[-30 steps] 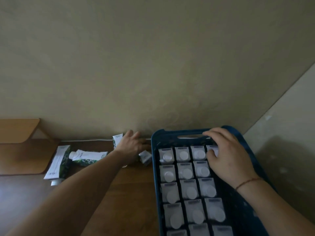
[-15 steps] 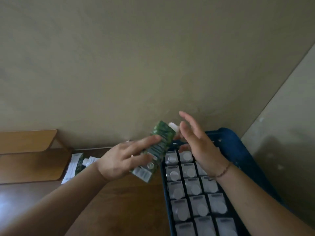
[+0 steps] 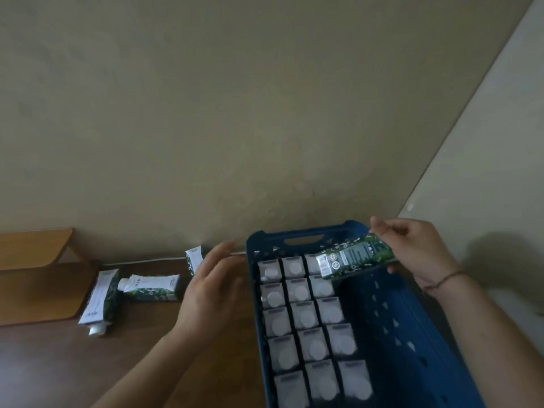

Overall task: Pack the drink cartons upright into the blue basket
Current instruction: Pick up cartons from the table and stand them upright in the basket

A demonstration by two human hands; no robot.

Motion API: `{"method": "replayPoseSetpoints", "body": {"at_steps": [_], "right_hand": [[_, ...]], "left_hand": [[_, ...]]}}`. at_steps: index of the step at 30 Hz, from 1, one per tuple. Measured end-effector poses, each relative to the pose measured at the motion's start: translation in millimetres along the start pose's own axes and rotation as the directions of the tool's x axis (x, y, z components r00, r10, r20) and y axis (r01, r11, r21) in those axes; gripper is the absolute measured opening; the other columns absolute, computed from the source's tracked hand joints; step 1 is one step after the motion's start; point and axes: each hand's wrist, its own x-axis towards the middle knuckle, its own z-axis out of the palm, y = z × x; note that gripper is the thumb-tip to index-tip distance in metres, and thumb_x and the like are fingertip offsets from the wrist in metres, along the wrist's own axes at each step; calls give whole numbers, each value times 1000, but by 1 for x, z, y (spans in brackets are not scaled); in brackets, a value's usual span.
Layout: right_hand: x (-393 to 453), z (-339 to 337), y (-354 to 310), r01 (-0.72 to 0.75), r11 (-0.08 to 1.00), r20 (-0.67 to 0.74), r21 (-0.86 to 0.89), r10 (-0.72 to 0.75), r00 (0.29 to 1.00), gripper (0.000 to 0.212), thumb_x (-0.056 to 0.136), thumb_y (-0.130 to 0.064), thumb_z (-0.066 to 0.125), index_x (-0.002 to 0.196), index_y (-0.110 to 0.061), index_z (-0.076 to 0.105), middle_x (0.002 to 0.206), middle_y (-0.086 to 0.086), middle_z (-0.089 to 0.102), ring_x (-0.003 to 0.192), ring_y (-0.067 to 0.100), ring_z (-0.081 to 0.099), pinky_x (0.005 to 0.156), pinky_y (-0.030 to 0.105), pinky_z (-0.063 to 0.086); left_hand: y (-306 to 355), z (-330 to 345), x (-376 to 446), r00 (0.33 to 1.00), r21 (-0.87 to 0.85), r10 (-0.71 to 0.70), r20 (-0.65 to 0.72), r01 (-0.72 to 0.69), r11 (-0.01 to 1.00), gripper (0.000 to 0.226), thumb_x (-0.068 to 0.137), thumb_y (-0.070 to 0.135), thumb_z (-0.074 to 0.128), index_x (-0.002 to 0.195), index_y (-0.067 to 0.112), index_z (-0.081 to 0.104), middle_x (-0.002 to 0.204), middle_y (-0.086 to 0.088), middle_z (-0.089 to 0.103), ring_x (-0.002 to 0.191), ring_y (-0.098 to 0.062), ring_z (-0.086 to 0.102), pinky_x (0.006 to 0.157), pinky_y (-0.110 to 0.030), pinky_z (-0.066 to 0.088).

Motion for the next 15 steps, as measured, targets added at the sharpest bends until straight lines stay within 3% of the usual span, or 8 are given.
{"method": "replayPoseSetpoints", "body": {"at_steps": [1, 3, 5, 7, 10, 13, 15], "right_hand": [[1, -5, 0, -2, 993, 6, -121, 3, 1000, 65, 55, -78, 67, 66, -14, 72, 69, 20, 69, 44, 25, 60, 44, 31, 49], [3, -5, 2, 6, 917, -2, -398, -7, 1000, 51, 66, -68, 66, 65, -17, 69, 59, 5, 69, 35, 12, 56, 45, 23, 44], [4, 10, 7, -3, 797, -46, -604, -31, 998, 49, 73, -65, 66, 64, -16, 65, 55, 2, 64, 42, 13, 57, 44, 24, 41], [10, 34, 23, -7, 695, -75, -719, -67, 995, 55, 75, -67, 63, 63, -13, 61, 57, 5, 61, 52, 20, 58, 48, 30, 48], [20, 77, 60, -50, 662, -96, -748, -33, 995, 58, 78, -68, 57, 79, -10, 60, 84, 11, 62, 69, 27, 61, 55, 34, 50], [17, 112, 91, -176, 790, -122, -587, 128, 984, 61, 85, -61, 51, 120, -11, 45, 119, 18, 48, 100, 38, 56, 76, 45, 52], [10, 121, 101, -215, 866, -123, -451, 178, 976, 58, 89, -55, 48, 131, -16, 33, 130, 18, 39, 113, 39, 48, 86, 50, 48]], "left_hand": [[-11, 2, -9, 994, 16, -111, -3, 111, 994, 32, 88, 9, 67, 117, 23, 64, 145, 2, 49, 130, -9, 49, 94, -36, 53], [-36, 6, -23, 953, 151, -296, 59, 285, 947, 40, 84, 10, 73, 120, 23, 65, 147, -2, 47, 134, -24, 46, 93, -48, 53], [-58, 8, -29, 911, 349, -385, 152, 315, 883, 45, 81, 15, 75, 124, 23, 64, 150, -8, 45, 134, -38, 44, 97, -55, 49], [-70, 8, -27, 869, 472, -448, 211, 310, 825, 47, 83, 21, 73, 129, 25, 63, 153, -11, 41, 136, -40, 39, 101, -56, 44], [-80, 10, -20, 844, 532, -485, 230, 309, 789, 51, 84, 27, 69, 134, 26, 59, 155, -11, 37, 137, -40, 37, 104, -55, 42], [-88, 13, -11, 809, 631, -512, 289, 241, 737, 60, 89, 40, 61, 146, 32, 43, 161, -7, 24, 141, -36, 32, 108, -49, 39], [-92, 16, -6, 768, 684, -548, 332, 205, 700, 65, 92, 50, 54, 151, 38, 29, 164, -5, 13, 140, -34, 34, 107, -46, 41]]}}
